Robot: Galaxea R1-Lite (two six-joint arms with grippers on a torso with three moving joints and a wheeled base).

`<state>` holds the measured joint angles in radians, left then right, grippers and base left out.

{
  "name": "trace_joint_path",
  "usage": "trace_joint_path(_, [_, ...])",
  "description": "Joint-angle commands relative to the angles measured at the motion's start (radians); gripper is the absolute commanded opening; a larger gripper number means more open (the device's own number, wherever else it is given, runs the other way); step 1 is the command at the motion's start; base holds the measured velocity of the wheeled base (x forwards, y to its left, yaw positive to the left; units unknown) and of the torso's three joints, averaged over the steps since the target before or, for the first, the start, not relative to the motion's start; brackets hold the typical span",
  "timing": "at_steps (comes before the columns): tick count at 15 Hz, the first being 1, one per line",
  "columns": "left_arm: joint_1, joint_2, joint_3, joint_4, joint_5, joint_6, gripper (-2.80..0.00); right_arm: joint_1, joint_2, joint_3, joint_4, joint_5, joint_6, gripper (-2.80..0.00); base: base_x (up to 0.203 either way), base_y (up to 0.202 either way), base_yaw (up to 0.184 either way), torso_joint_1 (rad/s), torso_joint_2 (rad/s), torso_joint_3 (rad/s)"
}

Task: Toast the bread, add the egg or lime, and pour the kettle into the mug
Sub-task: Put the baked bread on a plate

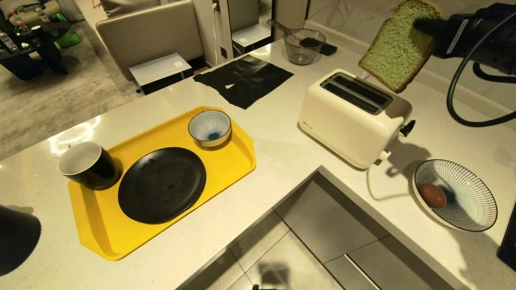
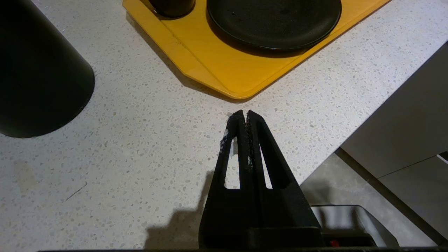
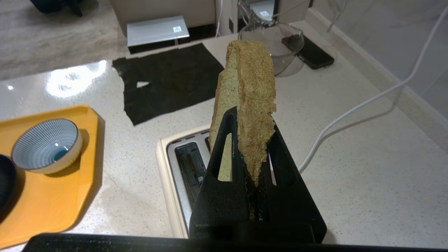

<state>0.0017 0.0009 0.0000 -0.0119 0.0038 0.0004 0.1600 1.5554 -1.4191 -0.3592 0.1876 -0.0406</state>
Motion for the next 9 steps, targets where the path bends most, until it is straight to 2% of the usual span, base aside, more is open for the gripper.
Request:
trace_joint_path(1, [0.0, 0.001, 0.0, 0.0, 0.001, 0.0, -2.8, 0.001, -0.054, -0.001, 0.012, -0.002, 0.002, -2.8, 0.0, 0.0, 0.0, 0.0, 0.0, 0.0])
trace_joint_path(9, [0.0, 0.001, 0.0, 0.0, -0.001, 0.0, -2.8, 0.001, -0.08, -0.05, 0.087, -0.033, 0.09, -2.8, 0.0, 0.0, 0.0, 0.0, 0.0, 0.0])
